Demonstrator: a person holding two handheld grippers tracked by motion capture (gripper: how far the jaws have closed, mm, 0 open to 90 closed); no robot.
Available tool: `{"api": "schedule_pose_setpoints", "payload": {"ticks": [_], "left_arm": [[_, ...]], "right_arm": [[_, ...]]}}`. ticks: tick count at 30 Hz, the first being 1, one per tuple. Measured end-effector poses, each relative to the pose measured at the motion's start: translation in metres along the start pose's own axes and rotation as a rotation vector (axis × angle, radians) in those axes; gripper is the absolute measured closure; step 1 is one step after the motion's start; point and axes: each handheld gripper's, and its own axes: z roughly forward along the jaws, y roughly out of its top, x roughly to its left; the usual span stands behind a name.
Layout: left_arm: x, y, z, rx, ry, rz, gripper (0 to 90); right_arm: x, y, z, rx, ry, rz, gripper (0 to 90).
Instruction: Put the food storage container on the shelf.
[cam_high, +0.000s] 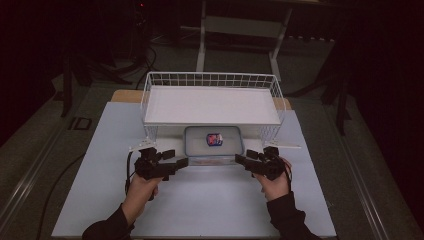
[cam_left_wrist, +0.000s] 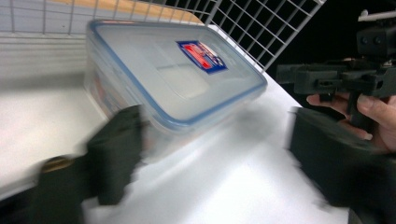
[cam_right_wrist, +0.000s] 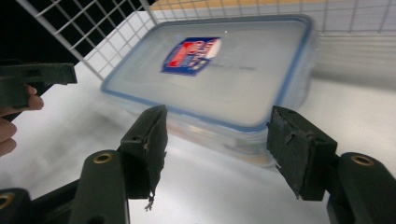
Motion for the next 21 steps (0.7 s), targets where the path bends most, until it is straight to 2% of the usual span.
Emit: {"api": "schedule_pose_setpoints", "payload": {"ticks": [2,5,8,12,14,19,21], "left_arm": [[-0.003,-0.002,-0.003,-0.01,-0.004,0.008,10.6],[-0.007,-0.006,-0.009,-0.017,-0.006,0.023,0.8],[-0.01,-0.011,-0.015,-0.006,0.001,0.055,0.6],[-0.01,-0.02,-0.021,-0.001,0.002,0.062,0.6],[-0.01,-0.026,-0.023,-0.011,0.002,0.065,0.6],[-0.01,-0.035,-0.021,0.005,0.007,0.08,0.5],[-0.01,-0.036,-0.021,0.006,0.012,0.093,0.6]], "right_arm": [[0.005,-0.002,0.0,-0.002,0.013,-0.002,37.4],[0.012,-0.005,0.001,-0.002,0.027,-0.014,39.5],[0.017,-0.009,0.004,0.005,0.035,-0.021,40.6],[0.023,-0.014,0.009,0.002,0.023,-0.033,44.5],[0.026,-0.016,0.013,0.007,0.028,-0.041,51.5],[0.034,-0.021,0.024,0.043,0.033,-0.083,76.8],[0.036,-0.022,0.03,0.058,0.034,-0.092,82.3]]}}
